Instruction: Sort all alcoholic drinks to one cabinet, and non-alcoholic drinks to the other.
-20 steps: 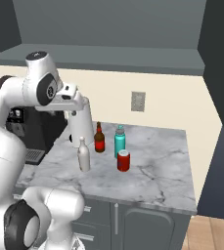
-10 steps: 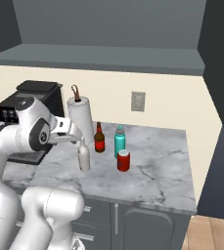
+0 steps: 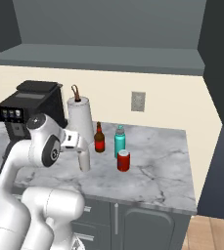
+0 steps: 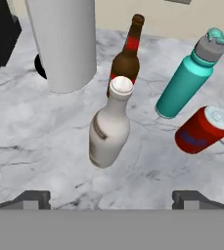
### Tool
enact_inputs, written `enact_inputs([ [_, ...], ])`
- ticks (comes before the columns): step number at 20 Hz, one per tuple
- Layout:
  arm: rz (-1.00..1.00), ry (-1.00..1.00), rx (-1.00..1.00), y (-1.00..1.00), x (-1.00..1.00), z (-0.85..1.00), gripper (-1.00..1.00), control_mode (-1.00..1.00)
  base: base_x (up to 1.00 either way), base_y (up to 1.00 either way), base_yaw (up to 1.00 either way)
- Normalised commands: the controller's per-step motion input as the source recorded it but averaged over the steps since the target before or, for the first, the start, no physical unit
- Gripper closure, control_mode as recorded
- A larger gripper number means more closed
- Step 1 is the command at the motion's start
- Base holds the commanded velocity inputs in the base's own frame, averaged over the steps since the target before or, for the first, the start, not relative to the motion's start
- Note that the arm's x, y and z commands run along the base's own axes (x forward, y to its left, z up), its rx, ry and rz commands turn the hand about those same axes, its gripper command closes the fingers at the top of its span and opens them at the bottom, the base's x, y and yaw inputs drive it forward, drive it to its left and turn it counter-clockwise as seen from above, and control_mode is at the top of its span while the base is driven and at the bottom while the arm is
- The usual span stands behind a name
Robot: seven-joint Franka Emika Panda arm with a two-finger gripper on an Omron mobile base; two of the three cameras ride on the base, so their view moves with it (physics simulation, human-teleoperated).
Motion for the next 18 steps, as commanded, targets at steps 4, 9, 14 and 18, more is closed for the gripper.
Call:
enact_inputs([
  [4, -0.02, 0.00, 0.09, -0.14, 0.41, -0.23, -1.00, -1.00, 0.00, 0.00, 0.00],
  [9, -0.03, 0.01, 0.09, -0.06, 0.45, -0.20, -1.00, -1.00, 0.00, 0.00, 0.00],
  [14, 0.00, 0.04, 0.07, 0.00, 0.40, -0.19, -1.00, -1.00, 0.00, 0.00, 0.00],
  [18, 0.00, 0.02, 0.04, 0.00, 0.33, -0.34, -1.00, -1.00, 0.00, 0.00, 0.00],
])
